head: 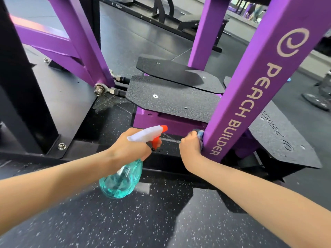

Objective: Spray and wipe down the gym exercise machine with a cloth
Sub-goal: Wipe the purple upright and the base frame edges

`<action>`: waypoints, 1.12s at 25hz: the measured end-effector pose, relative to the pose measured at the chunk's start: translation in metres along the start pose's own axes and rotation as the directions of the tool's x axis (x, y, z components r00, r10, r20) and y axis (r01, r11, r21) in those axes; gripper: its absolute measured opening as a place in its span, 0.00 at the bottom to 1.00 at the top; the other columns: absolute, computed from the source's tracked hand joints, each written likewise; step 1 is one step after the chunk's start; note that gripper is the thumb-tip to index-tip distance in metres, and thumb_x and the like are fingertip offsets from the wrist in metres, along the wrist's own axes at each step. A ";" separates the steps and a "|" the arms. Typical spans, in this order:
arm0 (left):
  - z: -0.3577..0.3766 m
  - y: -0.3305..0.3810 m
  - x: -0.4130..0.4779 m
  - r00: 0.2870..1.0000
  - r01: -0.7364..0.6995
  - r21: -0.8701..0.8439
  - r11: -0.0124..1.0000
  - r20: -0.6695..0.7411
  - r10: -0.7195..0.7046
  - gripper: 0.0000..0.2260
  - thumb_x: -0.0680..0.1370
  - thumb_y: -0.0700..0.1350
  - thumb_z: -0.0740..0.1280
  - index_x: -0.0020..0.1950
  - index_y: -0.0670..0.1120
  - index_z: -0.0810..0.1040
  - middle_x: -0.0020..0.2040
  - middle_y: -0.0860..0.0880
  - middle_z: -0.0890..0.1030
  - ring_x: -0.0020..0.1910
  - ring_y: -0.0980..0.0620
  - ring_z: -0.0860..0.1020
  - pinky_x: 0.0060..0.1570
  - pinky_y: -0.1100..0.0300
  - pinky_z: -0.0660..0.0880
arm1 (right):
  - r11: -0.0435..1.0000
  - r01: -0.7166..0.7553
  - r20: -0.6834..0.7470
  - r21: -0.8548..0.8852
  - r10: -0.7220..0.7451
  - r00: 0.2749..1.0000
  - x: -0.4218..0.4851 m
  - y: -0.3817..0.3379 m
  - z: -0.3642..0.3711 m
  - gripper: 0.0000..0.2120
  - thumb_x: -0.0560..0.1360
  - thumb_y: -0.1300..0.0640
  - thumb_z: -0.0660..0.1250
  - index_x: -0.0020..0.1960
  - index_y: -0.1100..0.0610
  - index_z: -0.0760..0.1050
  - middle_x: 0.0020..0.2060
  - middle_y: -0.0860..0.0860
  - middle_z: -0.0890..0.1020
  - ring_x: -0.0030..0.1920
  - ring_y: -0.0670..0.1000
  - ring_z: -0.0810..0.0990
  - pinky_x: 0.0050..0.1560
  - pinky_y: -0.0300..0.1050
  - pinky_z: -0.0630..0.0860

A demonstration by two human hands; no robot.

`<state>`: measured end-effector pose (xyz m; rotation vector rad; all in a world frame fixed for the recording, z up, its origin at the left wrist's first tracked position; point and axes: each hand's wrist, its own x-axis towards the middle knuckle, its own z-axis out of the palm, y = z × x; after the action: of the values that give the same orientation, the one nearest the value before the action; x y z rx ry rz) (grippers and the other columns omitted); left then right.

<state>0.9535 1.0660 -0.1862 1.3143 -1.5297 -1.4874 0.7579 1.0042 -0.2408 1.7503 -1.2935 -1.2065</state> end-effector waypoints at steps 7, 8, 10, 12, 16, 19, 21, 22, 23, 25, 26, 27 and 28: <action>0.001 0.011 0.006 0.999 -0.045 0.013 0.999 0.031 0.045 0.35 0.67 0.26 0.60 0.56 0.64 0.79 0.49 0.52 0.83 0.45 0.59 0.78 0.37 0.71 0.72 | 0.969 0.183 -0.567 0.165 -0.059 0.822 -0.064 0.011 0.056 0.09 0.74 0.62 0.64 0.51 0.59 0.81 0.49 0.55 0.80 0.53 0.55 0.79 0.55 0.47 0.66; 0.002 0.012 0.007 0.998 -0.051 0.013 0.999 0.041 0.051 0.35 0.67 0.25 0.60 0.56 0.64 0.79 0.49 0.52 0.83 0.42 0.60 0.77 0.35 0.72 0.71 | 0.942 0.219 -0.746 0.255 0.048 0.664 -0.070 0.025 0.070 0.10 0.75 0.64 0.60 0.49 0.57 0.80 0.48 0.53 0.80 0.52 0.53 0.80 0.54 0.46 0.66; 0.009 0.017 0.009 0.996 -0.066 0.005 0.998 0.062 0.066 0.35 0.66 0.25 0.60 0.56 0.63 0.80 0.48 0.52 0.83 0.41 0.60 0.76 0.33 0.70 0.70 | 0.843 0.232 -0.792 0.486 0.312 0.525 -0.087 0.048 0.097 0.11 0.76 0.64 0.58 0.54 0.58 0.76 0.52 0.53 0.77 0.56 0.53 0.77 0.56 0.45 0.66; 0.018 0.021 0.010 0.995 -0.067 -0.005 0.998 0.073 0.067 0.33 0.66 0.28 0.61 0.55 0.63 0.81 0.48 0.51 0.83 0.45 0.55 0.77 0.37 0.67 0.70 | 0.505 0.145 -0.516 0.851 0.751 0.412 -0.103 0.056 0.107 0.11 0.75 0.62 0.59 0.55 0.61 0.76 0.51 0.55 0.78 0.55 0.55 0.74 0.60 0.40 0.65; 0.042 0.029 0.013 0.987 -0.094 0.062 0.994 0.137 0.085 0.30 0.59 0.39 0.61 0.54 0.65 0.80 0.49 0.53 0.82 0.48 0.50 0.77 0.40 0.64 0.72 | -0.571 0.395 0.443 0.720 0.816 0.372 -0.083 0.084 0.066 0.13 0.79 0.62 0.57 0.59 0.60 0.76 0.50 0.47 0.78 0.51 0.38 0.76 0.56 0.34 0.72; 0.063 0.031 0.017 0.990 -0.097 0.085 0.992 0.114 0.087 0.24 0.63 0.38 0.64 0.53 0.60 0.82 0.48 0.51 0.82 0.36 0.54 0.73 0.35 0.64 0.70 | -0.743 0.429 0.574 0.514 0.669 0.472 -0.057 0.065 0.050 0.11 0.82 0.62 0.53 0.57 0.58 0.74 0.46 0.47 0.78 0.40 0.32 0.74 0.44 0.26 0.68; 0.073 0.031 0.019 0.990 -0.099 0.088 0.991 0.106 0.089 0.23 0.61 0.39 0.63 0.52 0.55 0.81 0.45 0.44 0.80 0.36 0.53 0.70 0.36 0.59 0.68 | -0.819 0.366 0.687 0.442 0.572 0.448 -0.045 0.025 0.064 0.12 0.82 0.59 0.53 0.57 0.61 0.74 0.47 0.53 0.77 0.39 0.37 0.74 0.41 0.27 0.69; 0.078 0.031 0.020 0.990 -0.097 0.096 0.991 0.109 0.086 0.21 0.61 0.39 0.63 0.51 0.55 0.80 0.44 0.43 0.78 0.37 0.52 0.69 0.36 0.58 0.67 | -0.877 0.328 0.750 0.352 0.474 0.461 -0.041 0.009 0.070 0.14 0.81 0.56 0.53 0.57 0.61 0.74 0.46 0.55 0.77 0.40 0.41 0.75 0.42 0.28 0.71; 0.081 0.033 0.022 0.990 -0.099 0.096 0.990 0.115 0.088 0.21 0.63 0.37 0.63 0.49 0.57 0.80 0.44 0.45 0.78 0.37 0.52 0.69 0.36 0.57 0.68 | -0.915 0.303 0.797 0.267 0.386 0.464 -0.040 0.001 0.072 0.16 0.80 0.52 0.53 0.56 0.60 0.74 0.46 0.55 0.77 0.41 0.47 0.77 0.44 0.32 0.74; 0.084 0.033 0.025 0.991 -0.095 0.087 0.992 0.102 0.086 0.24 0.64 0.35 0.64 0.45 0.63 0.81 0.46 0.47 0.80 0.36 0.54 0.71 0.35 0.58 0.70 | -0.924 0.339 0.830 0.178 0.326 0.453 -0.037 0.000 0.062 0.15 0.79 0.52 0.53 0.57 0.59 0.73 0.49 0.56 0.75 0.48 0.54 0.78 0.45 0.34 0.76; 0.087 0.031 0.027 0.992 -0.091 0.096 0.991 0.092 0.082 0.24 0.63 0.36 0.64 0.45 0.65 0.81 0.47 0.47 0.80 0.36 0.54 0.71 0.35 0.58 0.71 | -0.900 0.399 0.818 0.177 0.360 0.448 -0.037 -0.001 0.055 0.14 0.81 0.55 0.54 0.60 0.60 0.71 0.53 0.56 0.73 0.52 0.52 0.77 0.43 0.28 0.73; 0.089 0.029 0.029 0.993 -0.087 0.104 0.991 0.090 0.078 0.24 0.61 0.38 0.63 0.47 0.65 0.81 0.48 0.47 0.81 0.36 0.54 0.72 0.36 0.57 0.72 | -0.868 0.441 0.777 0.229 0.436 0.455 -0.041 -0.002 0.045 0.15 0.81 0.58 0.54 0.66 0.61 0.66 0.57 0.54 0.69 0.55 0.45 0.74 0.43 0.22 0.70; 0.089 0.025 0.032 0.993 -0.086 0.108 0.990 0.092 0.076 0.25 0.60 0.39 0.63 0.49 0.63 0.81 0.48 0.48 0.82 0.38 0.54 0.74 0.37 0.56 0.72 | -0.825 0.473 0.718 0.309 0.528 0.454 -0.045 -0.008 0.036 0.20 0.80 0.59 0.55 0.71 0.59 0.61 0.61 0.52 0.66 0.58 0.40 0.71 0.46 0.21 0.68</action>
<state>0.8559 1.0634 -0.1832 1.2476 -1.7243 -1.4437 0.7229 1.0500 -0.2477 -0.6018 1.6671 -2.0503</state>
